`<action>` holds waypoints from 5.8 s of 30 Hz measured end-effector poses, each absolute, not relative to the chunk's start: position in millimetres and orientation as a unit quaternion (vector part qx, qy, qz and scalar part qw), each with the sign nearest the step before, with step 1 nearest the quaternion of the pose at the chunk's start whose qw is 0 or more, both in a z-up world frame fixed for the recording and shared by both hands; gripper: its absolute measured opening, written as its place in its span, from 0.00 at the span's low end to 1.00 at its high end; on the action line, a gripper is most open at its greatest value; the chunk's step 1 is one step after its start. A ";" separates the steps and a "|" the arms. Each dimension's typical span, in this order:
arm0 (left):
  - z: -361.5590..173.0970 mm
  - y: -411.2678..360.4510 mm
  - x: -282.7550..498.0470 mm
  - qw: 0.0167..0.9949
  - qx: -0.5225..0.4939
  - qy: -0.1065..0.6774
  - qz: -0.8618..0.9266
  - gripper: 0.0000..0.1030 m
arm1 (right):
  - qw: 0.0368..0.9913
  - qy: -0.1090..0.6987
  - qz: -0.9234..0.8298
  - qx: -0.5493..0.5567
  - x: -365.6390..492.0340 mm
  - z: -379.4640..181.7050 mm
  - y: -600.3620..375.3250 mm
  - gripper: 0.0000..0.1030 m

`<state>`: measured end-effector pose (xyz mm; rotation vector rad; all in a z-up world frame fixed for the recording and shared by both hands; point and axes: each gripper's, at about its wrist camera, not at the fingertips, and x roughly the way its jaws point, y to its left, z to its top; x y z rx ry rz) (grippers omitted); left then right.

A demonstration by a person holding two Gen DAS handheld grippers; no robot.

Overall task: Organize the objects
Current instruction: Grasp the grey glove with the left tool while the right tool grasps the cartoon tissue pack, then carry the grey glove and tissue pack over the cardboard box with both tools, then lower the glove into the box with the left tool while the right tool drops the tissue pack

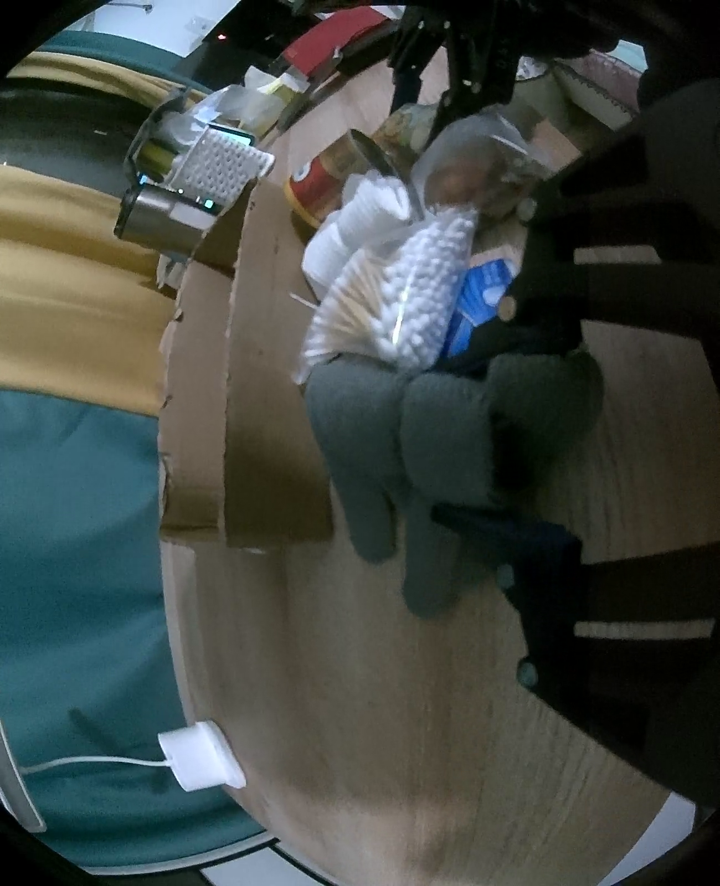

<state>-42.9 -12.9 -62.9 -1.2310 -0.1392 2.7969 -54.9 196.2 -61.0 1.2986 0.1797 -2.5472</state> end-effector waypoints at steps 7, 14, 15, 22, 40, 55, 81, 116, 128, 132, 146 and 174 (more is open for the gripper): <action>-54.4 -15.1 -37.7 0.045 -0.392 -0.053 0.917 0.41 | 0.131 0.062 -0.888 0.436 -50.4 -50.3 198.7 0.73; -40.9 -20.6 -30.6 0.040 -0.377 -0.062 0.923 0.41 | 0.127 0.065 -0.895 0.423 -45.8 -38.7 198.2 0.73; -38.2 -22.2 -30.3 0.038 -0.374 -0.063 0.925 0.41 | 0.126 0.065 -0.896 0.421 -45.6 -37.3 198.5 0.73; -21.1 -27.7 -28.5 0.032 -0.355 -0.068 0.932 0.41 | 0.124 0.064 -0.903 0.407 -43.8 -25.0 198.7 0.73; 12.4 -26.9 -46.3 0.045 -0.333 -0.071 0.939 0.41 | 0.119 0.059 -0.915 0.382 -61.2 8.5 199.2 0.73; 31.8 -23.8 -65.4 0.055 -0.323 -0.074 0.942 0.41 | 0.122 0.052 -0.920 0.369 -83.5 22.5 198.3 0.73; 37.1 -13.6 -110.6 0.066 -0.327 -0.073 0.940 0.41 | 0.129 0.040 -0.921 0.365 -124.8 28.6 198.7 0.73; 9.9 -14.3 -161.8 0.097 -0.348 -0.093 0.928 0.41 | 0.127 0.016 -0.905 0.405 -179.4 4.2 159.4 0.73; -4.9 -0.6 -175.8 0.101 -0.369 -0.097 0.919 0.41 | 0.119 -0.012 -0.902 0.415 -187.5 -0.4 161.7 0.74; -10.3 8.7 -180.0 0.100 -0.380 -0.093 0.915 0.41 | 0.125 -0.015 -0.903 0.412 -185.4 2.0 165.3 0.85; -26.4 41.3 -202.2 0.082 -0.421 -0.086 0.899 0.42 | 0.122 -0.025 -0.906 0.405 -187.8 -4.8 199.5 0.85; -41.8 59.9 -216.3 0.083 -0.498 -0.094 0.858 0.53 | 0.179 0.004 -0.869 0.461 -215.2 -30.9 205.8 0.85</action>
